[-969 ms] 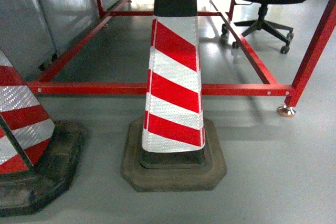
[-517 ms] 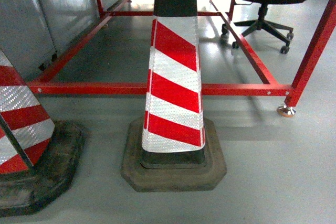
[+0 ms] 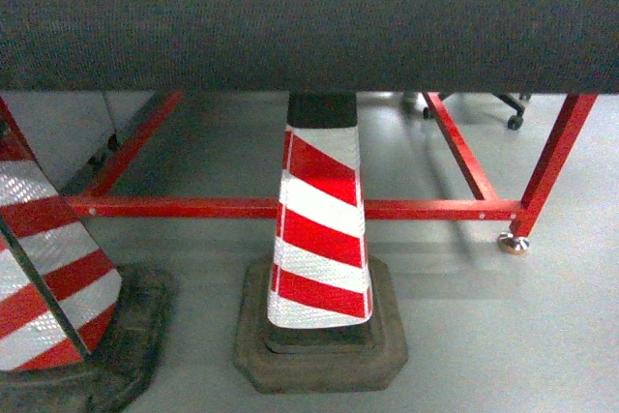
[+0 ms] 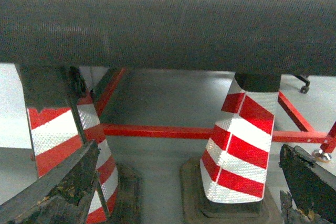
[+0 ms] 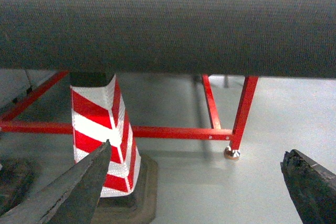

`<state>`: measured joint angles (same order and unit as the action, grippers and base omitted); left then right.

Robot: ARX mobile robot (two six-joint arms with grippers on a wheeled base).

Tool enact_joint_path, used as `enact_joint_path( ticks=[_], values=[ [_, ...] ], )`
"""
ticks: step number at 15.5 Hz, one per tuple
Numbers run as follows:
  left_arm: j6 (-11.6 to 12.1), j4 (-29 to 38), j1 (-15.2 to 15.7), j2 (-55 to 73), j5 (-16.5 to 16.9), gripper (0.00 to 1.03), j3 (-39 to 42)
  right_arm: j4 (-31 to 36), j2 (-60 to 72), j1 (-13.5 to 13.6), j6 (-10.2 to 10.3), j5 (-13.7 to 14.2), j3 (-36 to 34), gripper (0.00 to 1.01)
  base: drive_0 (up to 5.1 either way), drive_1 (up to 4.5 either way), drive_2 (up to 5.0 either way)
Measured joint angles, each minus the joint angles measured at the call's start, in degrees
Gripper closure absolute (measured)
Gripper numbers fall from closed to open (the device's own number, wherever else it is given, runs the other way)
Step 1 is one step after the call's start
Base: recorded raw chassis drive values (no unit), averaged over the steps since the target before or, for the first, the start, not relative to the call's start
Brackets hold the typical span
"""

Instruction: Sort blue parts and orange caps into right shelf containers

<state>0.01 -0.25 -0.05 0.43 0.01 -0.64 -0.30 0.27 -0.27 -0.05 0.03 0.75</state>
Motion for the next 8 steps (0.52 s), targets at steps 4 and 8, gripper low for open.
enact_joint_path(
  ticks=[4,8],
  values=[
    [0.0,0.0,0.0,0.0,-0.1,0.05,0.0,0.0,0.0,0.0,0.0,-0.1,0.0,0.03,0.0,0.0,0.0],
    [0.0,0.0,0.0,0.0,0.0,0.05,0.0,0.0,0.0,0.0,0.1,0.0,0.0,0.03,0.0,0.0,0.0]
  ],
)
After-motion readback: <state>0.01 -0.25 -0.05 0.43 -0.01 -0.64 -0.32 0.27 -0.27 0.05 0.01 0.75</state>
